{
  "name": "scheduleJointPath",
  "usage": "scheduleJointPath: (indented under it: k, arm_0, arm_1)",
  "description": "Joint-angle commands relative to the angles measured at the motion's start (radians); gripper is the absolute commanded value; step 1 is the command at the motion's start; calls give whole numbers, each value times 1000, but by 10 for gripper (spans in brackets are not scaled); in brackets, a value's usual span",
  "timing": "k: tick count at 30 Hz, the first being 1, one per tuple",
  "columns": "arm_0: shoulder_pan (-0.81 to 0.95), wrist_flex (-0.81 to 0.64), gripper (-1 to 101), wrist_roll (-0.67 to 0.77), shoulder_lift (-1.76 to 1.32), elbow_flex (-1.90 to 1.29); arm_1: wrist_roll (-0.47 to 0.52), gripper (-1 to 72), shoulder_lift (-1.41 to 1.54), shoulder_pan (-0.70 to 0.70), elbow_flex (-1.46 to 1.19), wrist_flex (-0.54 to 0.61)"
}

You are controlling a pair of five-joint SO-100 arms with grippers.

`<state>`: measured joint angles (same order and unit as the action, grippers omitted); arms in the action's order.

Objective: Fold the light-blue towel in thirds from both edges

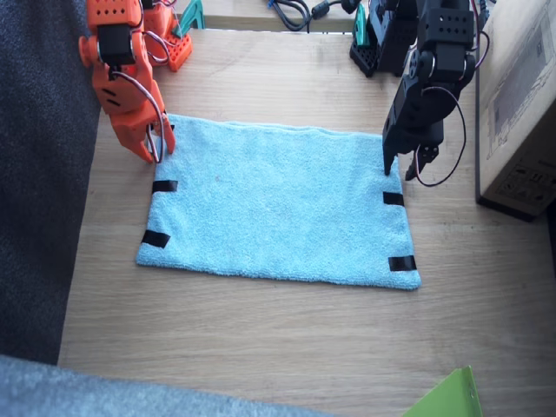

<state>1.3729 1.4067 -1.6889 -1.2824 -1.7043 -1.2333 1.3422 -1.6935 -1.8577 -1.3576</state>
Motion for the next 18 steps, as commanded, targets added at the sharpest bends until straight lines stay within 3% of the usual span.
scheduleJointPath:
  k: [1,5,18]
  arm_0:
    - [14,9,119,-14,-12,15]
    - [12,8,-1,-12,-17,11]
    - [15,-12,-1,-26,-118,-81]
  arm_1:
    - [17,118,-51,-21,-6,-2]
    - [25,9,-84,-48,-2,2]
    - [11,4,-8,-117,2,-46]
